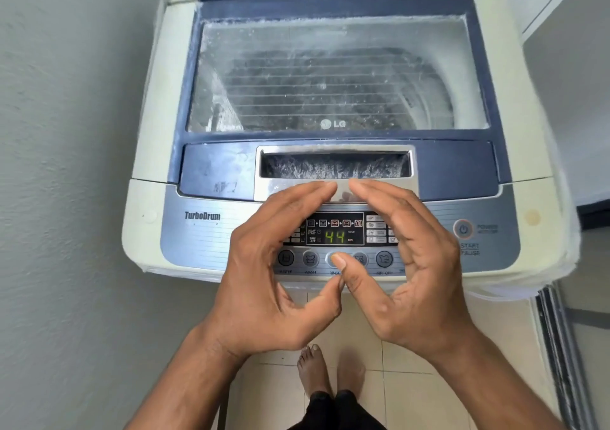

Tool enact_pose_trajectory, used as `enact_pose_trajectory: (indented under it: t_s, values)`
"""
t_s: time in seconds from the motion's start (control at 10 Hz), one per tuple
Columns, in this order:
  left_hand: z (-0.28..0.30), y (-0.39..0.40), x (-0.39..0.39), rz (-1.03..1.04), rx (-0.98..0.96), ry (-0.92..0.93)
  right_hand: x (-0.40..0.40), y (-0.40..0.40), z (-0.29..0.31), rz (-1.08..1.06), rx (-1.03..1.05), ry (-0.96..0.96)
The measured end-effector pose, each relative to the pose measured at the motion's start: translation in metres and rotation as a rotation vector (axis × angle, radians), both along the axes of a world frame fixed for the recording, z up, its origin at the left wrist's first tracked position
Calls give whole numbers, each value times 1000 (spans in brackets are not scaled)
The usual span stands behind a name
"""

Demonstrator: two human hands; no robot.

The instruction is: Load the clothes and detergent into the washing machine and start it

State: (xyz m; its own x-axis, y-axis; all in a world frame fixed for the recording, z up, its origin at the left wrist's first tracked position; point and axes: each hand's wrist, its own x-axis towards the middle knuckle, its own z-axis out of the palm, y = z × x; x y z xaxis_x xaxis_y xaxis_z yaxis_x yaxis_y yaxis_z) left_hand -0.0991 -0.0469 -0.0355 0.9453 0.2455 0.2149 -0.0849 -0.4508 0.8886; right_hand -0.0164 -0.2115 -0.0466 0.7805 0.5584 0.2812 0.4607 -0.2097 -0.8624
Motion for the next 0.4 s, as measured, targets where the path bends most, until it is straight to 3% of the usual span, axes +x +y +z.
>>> enact_pose_trajectory:
  t_s: [0.3, 0.4]
  values:
    - [33, -3, -3, -15, 195, 46, -1, -5, 33, 1, -252, -128]
    - [46, -3, -7, -29, 312, 113, -1, -11, 41, -3, -431, -189]
